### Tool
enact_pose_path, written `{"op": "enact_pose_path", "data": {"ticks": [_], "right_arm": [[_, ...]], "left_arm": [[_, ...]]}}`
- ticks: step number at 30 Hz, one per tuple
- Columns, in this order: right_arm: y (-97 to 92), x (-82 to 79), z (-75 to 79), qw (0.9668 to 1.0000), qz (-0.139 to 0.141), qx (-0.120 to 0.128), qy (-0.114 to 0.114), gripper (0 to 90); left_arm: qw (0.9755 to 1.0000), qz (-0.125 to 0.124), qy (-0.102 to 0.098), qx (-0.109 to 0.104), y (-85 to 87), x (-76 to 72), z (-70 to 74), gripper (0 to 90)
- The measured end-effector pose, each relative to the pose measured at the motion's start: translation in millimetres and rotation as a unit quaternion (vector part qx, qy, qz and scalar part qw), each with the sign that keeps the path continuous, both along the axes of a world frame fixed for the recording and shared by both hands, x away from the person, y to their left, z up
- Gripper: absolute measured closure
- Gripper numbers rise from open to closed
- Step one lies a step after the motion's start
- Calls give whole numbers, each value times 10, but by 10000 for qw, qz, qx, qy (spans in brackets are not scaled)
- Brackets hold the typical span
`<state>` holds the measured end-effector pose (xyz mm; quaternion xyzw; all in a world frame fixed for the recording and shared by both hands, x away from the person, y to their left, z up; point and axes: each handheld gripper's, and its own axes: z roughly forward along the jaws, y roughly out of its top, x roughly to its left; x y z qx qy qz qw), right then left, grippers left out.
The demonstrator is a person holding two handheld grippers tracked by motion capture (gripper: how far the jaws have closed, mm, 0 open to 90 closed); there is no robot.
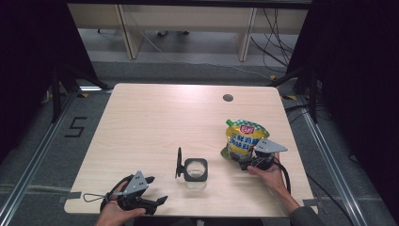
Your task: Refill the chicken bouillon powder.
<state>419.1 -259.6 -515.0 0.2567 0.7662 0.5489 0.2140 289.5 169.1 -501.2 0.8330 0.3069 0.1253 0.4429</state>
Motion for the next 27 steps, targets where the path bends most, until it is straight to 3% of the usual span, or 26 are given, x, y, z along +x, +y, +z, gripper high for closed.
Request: {"op": "enact_pose_path", "data": {"ticks": [1, 2, 4, 8, 10, 12, 15, 16, 17, 19, 22, 23, 25, 27], "right_arm": [[10, 3, -6, 10000, -55, 52, -42, 134], [9, -12, 5, 9999, -29, 25, 139, 136], [-2, 23, 16, 10000, 53, -76, 32, 142], [3, 18, 26, 10000, 2, -55, 62, 155], [17, -5, 29, 9997, -25, 11, 233, 162], [24, 5, 25, 9999, -80, 67, 103, 167], [7, 16, 36, 10000, -32, -12, 83, 176], [10, -4, 39, 9997, -55, 17, 220, 179], [1, 21, 39, 9999, 72, -70, 105, 181], [5, 6, 42, 9999, 4, -52, 163, 188], [11, 0, 51, 9999, -67, -80, 41, 200], [19, -21, 55, 9998, -109, -34, 188, 203], [29, -33, 54, 9997, -204, -12, 148, 207], [27, -38, 63, 9997, -146, -56, 182, 208]], "left_arm": [[10000, -19, -23, 5, 3, 4, 2, 178], [9999, -54, -47, 127, 19, 11, 9, 178], [9999, -52, -42, 112, 22, 9, 10, 178], [9999, -44, -36, 88, 18, 8, 8, 179], [9999, -51, -35, 95, 18, 7, 9, 179], [9999, -56, -34, 76, 17, 5, 10, 179], [9999, -62, -50, 97, 20, 8, 7, 180], [9999, -51, -48, 83, 16, 4, 7, 179], [9999, -63, -38, 72, 16, 5, 9, 180], [10000, 18, 44, 12, 9, -7, 6, 180], [10000, 57, 30, -43, 5, -9, 2, 181], [9999, 77, 28, -87, 0, -11, -1, 182], [10000, -17, -45, 20, 16, 1, 13, 183], [9999, 78, 37, -57, 8, -14, 10, 184]]}}
